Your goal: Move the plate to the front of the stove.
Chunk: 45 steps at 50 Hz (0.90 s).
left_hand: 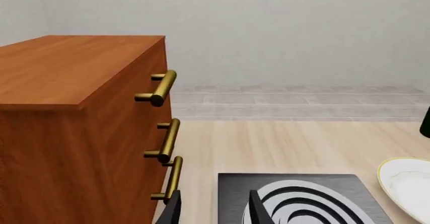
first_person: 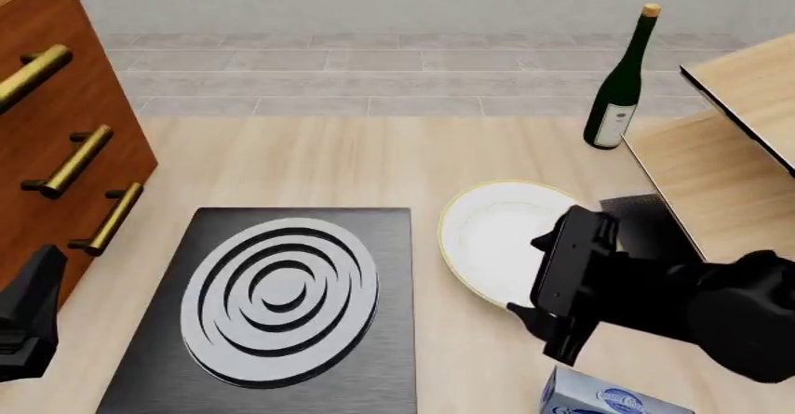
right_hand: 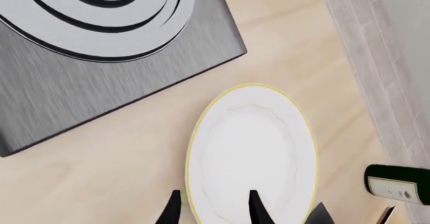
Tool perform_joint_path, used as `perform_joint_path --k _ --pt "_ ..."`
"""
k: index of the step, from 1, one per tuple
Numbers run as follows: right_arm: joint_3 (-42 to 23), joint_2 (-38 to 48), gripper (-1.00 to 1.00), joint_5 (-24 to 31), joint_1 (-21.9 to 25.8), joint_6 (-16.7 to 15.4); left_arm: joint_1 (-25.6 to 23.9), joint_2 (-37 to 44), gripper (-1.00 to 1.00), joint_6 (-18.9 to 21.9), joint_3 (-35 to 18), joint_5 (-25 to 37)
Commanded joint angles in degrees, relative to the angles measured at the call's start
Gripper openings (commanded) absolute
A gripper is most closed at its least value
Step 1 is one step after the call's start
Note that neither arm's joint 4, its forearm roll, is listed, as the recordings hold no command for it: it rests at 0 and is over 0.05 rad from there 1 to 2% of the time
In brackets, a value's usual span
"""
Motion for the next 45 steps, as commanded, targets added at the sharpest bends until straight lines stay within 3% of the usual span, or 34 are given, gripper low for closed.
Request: perform_joint_path --k 1,9,29,45 --pt "-0.24 4.07 1.0 -2.32 0.33 1.28 0.0 0.01 1.0 0.0 0.0 0.0" --pt "-0.43 6.52 1.0 -3.8 0.31 1.9 0.0 -0.02 1.0 0.01 0.0 0.01" --pt "0.66 10.84 1.0 -7.74 -4.12 -1.1 0.0 0.0 1.0 0.0 0.0 0.0" --pt "-0.58 15.26 1.0 -9.63 -3.67 0.46 -0.01 -0.03 1.0 0.01 0.0 0.01"
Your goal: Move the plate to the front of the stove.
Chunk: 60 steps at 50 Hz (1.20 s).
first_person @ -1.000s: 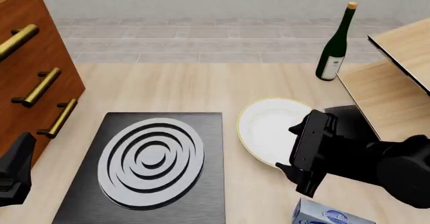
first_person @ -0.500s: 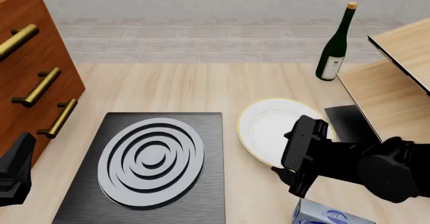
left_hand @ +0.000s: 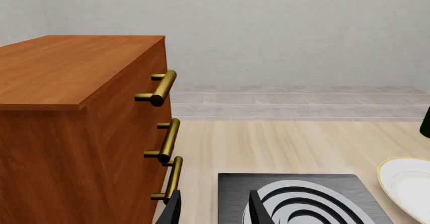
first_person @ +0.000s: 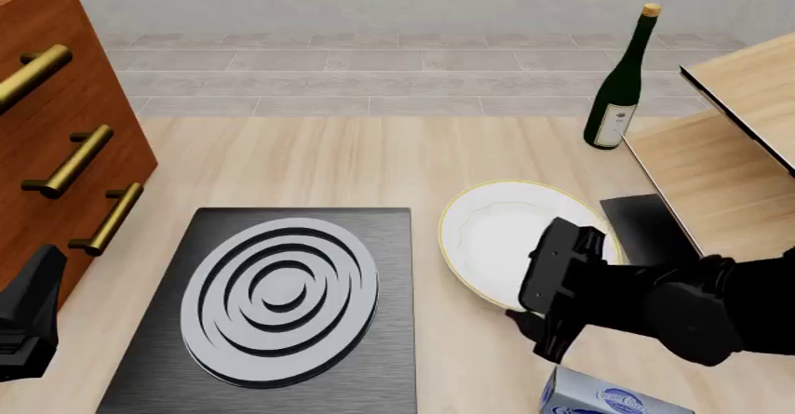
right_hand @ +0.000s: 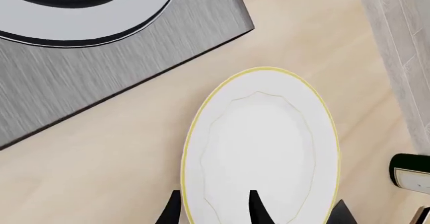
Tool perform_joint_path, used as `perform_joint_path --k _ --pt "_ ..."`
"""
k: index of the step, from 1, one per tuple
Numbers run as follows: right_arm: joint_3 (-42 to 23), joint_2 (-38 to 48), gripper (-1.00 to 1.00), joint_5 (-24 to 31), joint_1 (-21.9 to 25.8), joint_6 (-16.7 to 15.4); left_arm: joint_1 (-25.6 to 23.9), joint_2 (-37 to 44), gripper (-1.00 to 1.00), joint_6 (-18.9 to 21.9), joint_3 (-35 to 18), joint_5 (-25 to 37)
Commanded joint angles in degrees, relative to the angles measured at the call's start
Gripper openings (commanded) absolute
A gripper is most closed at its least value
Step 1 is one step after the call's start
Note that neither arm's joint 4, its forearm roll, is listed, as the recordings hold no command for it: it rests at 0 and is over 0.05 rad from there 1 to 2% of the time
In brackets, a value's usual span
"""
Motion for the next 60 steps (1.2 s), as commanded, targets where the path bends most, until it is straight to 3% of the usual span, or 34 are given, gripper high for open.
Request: perform_joint_path --k 1,16,31,32,52,60 --pt "-0.6 3.2 1.0 -1.64 -0.16 0.65 -0.01 -0.02 1.0 0.0 0.0 0.01" --pt "-1.02 7.64 1.0 -4.06 0.23 1.69 0.01 -0.01 1.0 0.0 0.0 0.0" --pt "-1.11 9.84 1.0 -5.47 -2.23 0.27 -0.01 0.0 1.0 -0.01 0.0 0.0" --pt "-1.02 9.81 -1.0 -5.51 -2.17 0.22 -0.01 0.0 1.0 -0.02 0.0 0.0" --pt "-0.3 8.37 -1.0 -5.79 -2.89 -1.31 0.0 -0.02 1.0 -0.01 0.0 0.01" --pt "1.74 6.79 -1.0 -8.52 -5.6 -4.42 0.01 -0.01 1.0 -0.01 0.0 0.01"
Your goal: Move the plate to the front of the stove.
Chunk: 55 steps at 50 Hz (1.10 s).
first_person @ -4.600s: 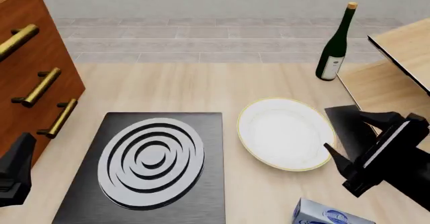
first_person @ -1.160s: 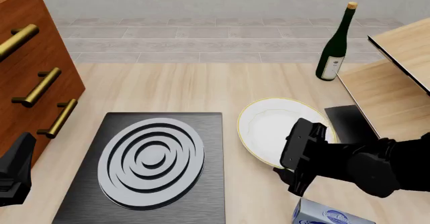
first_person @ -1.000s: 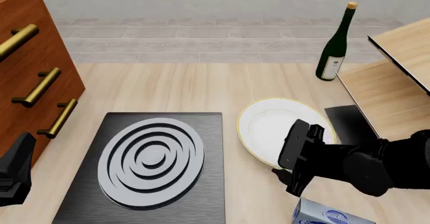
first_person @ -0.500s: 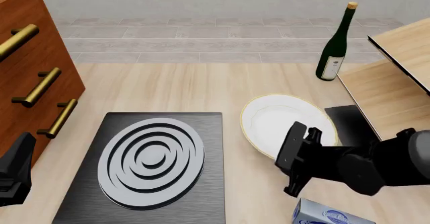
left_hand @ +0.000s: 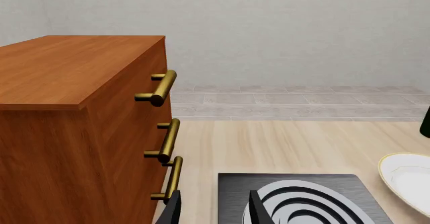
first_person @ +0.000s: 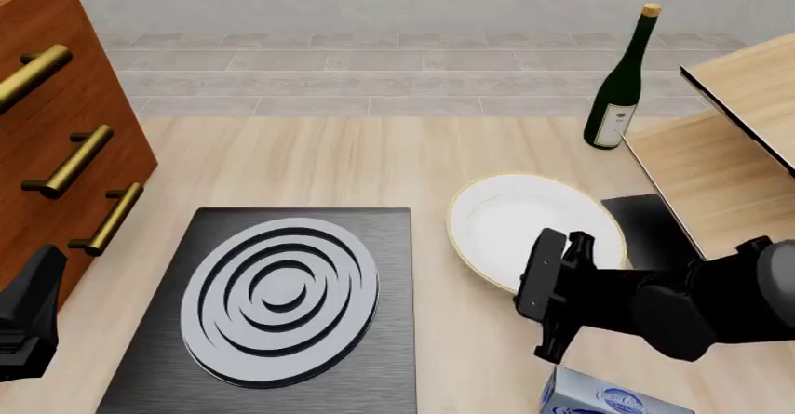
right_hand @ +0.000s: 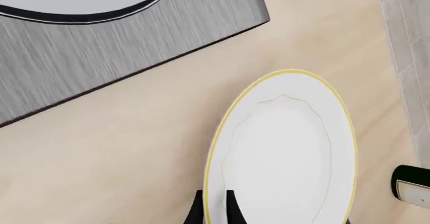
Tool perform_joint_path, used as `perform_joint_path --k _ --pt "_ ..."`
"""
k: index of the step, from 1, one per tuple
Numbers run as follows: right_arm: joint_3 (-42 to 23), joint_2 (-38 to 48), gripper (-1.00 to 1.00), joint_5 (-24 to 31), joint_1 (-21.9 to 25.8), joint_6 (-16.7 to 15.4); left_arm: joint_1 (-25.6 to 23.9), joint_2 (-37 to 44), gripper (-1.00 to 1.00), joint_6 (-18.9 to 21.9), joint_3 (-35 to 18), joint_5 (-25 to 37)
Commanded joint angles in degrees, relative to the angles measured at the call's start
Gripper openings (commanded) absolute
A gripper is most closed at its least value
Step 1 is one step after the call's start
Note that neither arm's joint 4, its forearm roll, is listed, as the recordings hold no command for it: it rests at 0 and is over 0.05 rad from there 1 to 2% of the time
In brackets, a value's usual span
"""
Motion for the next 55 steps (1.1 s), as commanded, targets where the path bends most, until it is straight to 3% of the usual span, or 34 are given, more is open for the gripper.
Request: perform_joint_path --k 1,4,16,55 --pt "2.26 -1.12 -1.0 -2.5 -3.03 -3.2 0.0 -0.01 1.0 0.0 0.0 0.0" --pt "0.86 -3.92 -1.0 1.1 -2.65 -3.42 0.0 0.0 1.0 0.0 0.0 0.0" --pt "0.37 -7.26 -1.0 2.87 -1.65 -4.82 -0.01 0.01 1.0 0.0 0.0 0.0" --pt "0.51 -16.04 -1.0 3.16 -2.62 -16.2 0.0 -0.03 1.0 -0.01 0.0 0.02"
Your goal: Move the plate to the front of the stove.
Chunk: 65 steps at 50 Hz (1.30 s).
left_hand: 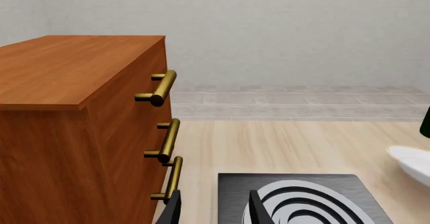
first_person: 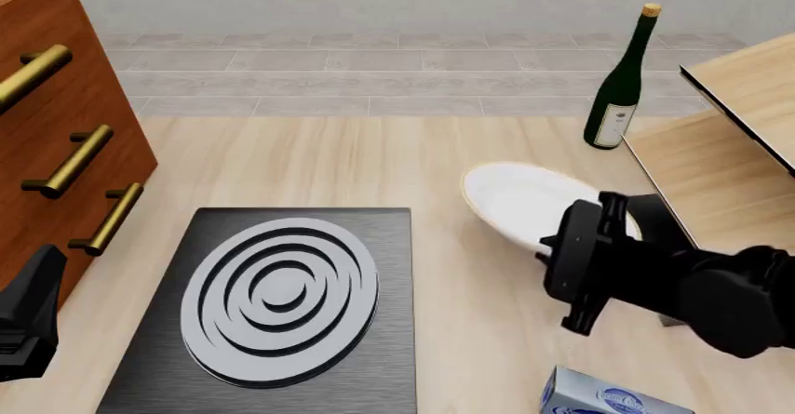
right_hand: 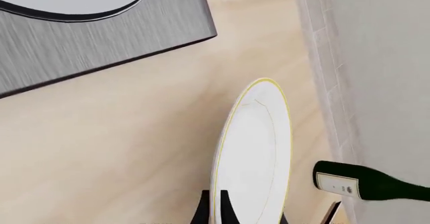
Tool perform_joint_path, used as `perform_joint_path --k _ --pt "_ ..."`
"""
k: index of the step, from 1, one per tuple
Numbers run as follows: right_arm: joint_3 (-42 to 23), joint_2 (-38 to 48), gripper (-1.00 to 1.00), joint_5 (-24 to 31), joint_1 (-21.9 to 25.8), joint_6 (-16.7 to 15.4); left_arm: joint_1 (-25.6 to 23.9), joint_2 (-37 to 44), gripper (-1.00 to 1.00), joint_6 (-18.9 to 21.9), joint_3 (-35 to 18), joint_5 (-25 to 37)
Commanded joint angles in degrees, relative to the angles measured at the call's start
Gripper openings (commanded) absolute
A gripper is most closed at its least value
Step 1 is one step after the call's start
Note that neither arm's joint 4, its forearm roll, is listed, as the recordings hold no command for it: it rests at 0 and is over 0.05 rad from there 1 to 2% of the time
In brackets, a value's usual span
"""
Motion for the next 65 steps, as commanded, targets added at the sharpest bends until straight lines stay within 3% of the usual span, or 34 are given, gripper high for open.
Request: perform_joint_path --k 1,34,65 --pt "-0.1 -2.85 -1.0 0.19 -0.36 -2.83 -0.01 0.01 1.0 0.0 0.0 0.0" --pt "-9.16 0.95 -1.0 2.34 5.59 -5.02 0.0 -0.01 1.0 0.0 0.0 0.01" --pt "-23.23 10.78 -1.0 5.5 9.96 -5.18 0.02 0.3 1.0 0.0 0.09 -0.32"
